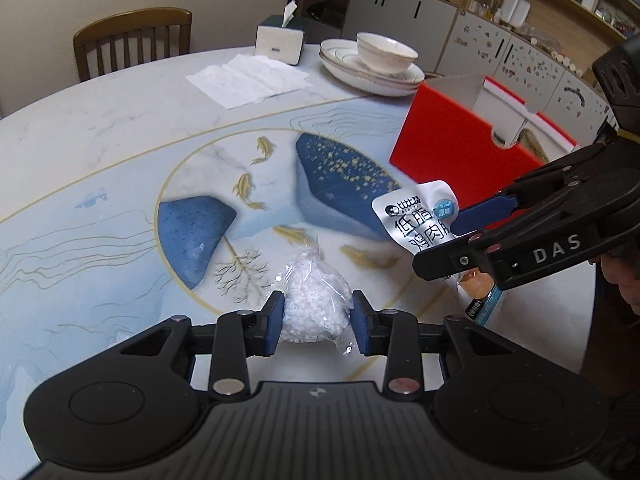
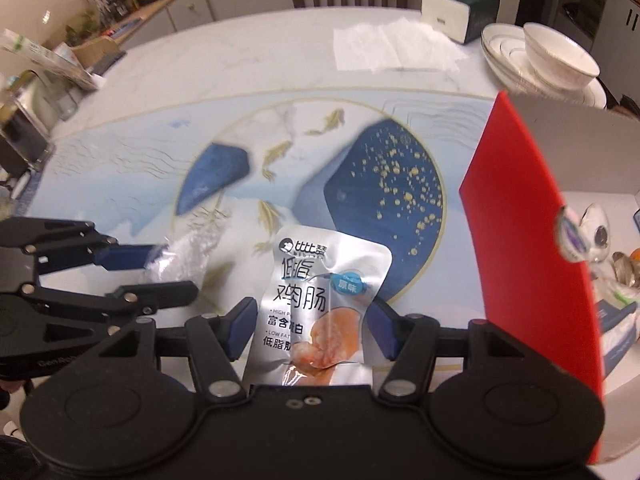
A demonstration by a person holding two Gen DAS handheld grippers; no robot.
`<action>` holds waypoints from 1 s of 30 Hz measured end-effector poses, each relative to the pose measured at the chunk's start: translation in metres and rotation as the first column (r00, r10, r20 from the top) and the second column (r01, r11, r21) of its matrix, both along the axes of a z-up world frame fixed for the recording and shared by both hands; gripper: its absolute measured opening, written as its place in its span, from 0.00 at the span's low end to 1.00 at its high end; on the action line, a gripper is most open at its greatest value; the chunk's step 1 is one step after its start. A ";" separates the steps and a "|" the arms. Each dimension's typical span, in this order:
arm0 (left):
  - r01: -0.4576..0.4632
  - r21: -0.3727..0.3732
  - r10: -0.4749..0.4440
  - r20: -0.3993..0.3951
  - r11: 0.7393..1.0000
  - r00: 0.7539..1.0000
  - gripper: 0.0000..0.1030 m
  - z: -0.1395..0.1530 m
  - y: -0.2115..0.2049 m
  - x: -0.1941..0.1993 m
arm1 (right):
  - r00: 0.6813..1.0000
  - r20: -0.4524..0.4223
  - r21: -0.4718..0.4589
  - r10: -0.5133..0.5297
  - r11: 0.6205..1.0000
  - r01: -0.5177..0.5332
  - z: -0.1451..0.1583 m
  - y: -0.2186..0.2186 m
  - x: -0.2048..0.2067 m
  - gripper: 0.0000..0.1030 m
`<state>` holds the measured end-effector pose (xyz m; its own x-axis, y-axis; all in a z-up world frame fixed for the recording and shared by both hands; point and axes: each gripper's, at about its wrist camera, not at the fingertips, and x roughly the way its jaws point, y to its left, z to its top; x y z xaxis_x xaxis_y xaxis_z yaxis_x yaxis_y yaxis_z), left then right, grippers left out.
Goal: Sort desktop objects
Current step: 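Carry the crystal bag and sausage pouch over the red box with both tools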
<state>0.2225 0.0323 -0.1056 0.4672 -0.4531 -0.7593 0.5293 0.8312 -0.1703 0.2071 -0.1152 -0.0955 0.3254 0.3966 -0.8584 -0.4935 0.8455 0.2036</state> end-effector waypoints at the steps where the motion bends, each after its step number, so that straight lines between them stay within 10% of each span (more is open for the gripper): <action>1: -0.006 -0.007 0.006 0.001 1.000 1.000 0.33 0.004 -0.002 -0.001 | 1.000 0.010 0.010 0.004 1.000 -0.004 0.005 -0.003 -0.001 0.58; 30: 0.034 -0.061 -0.027 0.120 0.998 0.992 0.33 0.078 -0.146 -0.020 | 0.981 0.150 0.156 -0.125 0.983 0.101 0.064 -0.167 0.030 0.58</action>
<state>0.2022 -0.1138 -0.0279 0.5375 -0.5136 -0.6688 0.5740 0.8039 -0.1561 0.2368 -0.2822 -0.0312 0.5028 0.4675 -0.7270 -0.4325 0.8643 0.2566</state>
